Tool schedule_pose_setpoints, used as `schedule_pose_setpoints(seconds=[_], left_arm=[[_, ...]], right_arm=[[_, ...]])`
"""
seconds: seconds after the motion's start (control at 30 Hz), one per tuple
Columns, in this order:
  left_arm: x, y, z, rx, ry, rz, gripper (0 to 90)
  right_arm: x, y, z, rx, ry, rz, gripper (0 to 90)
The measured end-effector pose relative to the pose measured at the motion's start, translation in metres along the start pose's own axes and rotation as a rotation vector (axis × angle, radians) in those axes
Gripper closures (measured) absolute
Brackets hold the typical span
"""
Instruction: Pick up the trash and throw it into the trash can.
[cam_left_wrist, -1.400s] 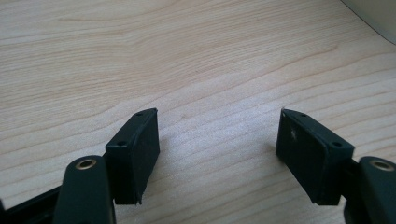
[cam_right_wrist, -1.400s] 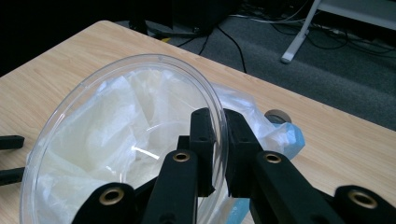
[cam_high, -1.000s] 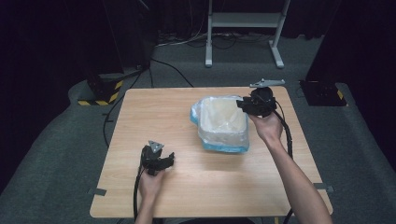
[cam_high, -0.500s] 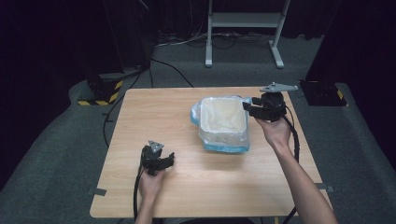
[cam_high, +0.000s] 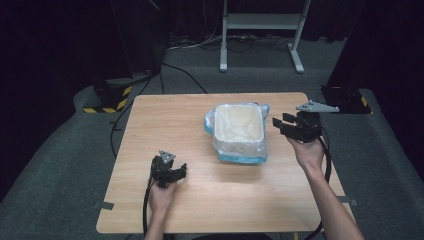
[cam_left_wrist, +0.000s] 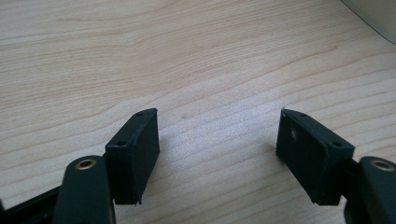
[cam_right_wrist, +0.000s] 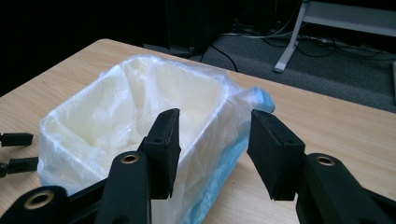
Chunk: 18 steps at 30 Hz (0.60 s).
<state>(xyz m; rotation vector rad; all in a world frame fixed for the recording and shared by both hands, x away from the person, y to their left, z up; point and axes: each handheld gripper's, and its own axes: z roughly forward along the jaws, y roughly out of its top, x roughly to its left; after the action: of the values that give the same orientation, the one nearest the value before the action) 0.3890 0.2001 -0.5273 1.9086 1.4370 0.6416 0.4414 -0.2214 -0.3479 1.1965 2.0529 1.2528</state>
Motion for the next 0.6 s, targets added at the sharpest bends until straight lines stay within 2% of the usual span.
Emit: schedule_pose_setpoints(seconds=[0.27, 0.6], left_arm=[[0.0, 0.0, 0.0, 0.0, 0.0, 0.0, 29.7], [0.0, 0.0, 0.0, 0.0, 0.0, 0.0, 29.7]], right_arm=[[-0.006, -0.024, -0.01, -0.013, -0.001, 0.031, 53.1], [-0.015, -0.058, -0.013, -0.007, -0.013, 0.07, 53.0]])
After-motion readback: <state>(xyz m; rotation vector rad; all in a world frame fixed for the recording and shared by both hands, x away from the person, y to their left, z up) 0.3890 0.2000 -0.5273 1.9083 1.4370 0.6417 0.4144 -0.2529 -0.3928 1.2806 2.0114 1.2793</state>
